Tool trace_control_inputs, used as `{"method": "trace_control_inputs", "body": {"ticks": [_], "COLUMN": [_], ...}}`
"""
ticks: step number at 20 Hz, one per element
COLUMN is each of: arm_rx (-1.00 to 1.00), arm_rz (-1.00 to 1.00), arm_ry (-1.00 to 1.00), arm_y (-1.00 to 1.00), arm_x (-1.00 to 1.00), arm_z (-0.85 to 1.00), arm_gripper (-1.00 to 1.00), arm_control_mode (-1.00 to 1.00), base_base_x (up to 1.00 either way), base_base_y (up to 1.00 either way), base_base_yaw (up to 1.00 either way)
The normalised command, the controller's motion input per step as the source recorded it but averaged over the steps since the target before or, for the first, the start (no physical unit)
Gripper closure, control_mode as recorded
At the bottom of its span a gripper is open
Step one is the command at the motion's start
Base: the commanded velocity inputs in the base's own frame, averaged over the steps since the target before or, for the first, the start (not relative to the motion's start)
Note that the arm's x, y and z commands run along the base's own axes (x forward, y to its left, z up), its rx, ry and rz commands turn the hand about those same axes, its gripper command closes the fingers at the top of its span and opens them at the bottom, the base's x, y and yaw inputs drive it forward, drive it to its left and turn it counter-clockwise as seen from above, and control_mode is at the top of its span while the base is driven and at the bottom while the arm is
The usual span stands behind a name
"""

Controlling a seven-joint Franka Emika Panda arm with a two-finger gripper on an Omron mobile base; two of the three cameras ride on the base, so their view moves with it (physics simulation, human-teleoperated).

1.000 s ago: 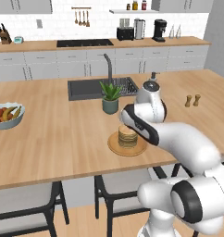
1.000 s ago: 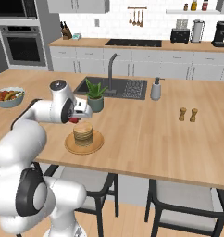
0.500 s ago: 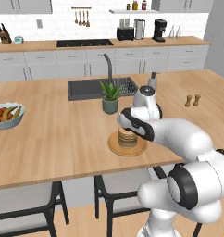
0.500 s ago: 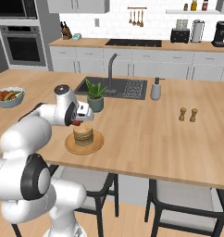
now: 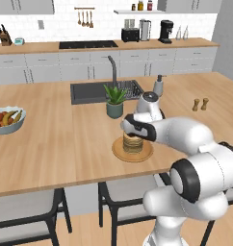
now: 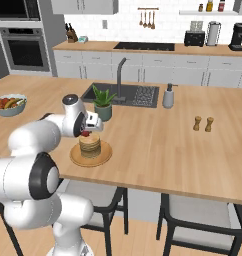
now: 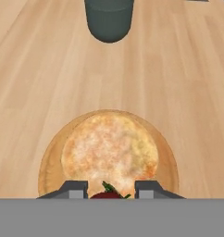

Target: Take the strawberry from the fridge and place it on top of the pancake, located on the dining counter.

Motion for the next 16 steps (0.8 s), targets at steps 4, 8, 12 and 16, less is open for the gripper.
{"method": "trace_control_inputs", "body": {"ticks": [4,8,12,16], "arm_rx": [0.00,0.00,0.00,0.00], "arm_rz": [0.00,0.00,0.00,0.00], "arm_ry": [0.00,0.00,0.00,0.00], "arm_y": [0.05,0.01,0.00,0.00], "arm_x": [0.08,0.00,0.03,0.08], "arm_z": [-0.08,-0.12,-0.13,-0.17], "arm_gripper": [1.00,1.00,1.00,1.00], "arm_control_mode": [-1.00,-1.00,-1.00,-1.00], "base_base_x": [0.00,0.00,0.00,0.00], "base_base_y": [0.00,0.00,0.00,0.00], "base_base_yaw": [0.00,0.00,0.00,0.00]}}
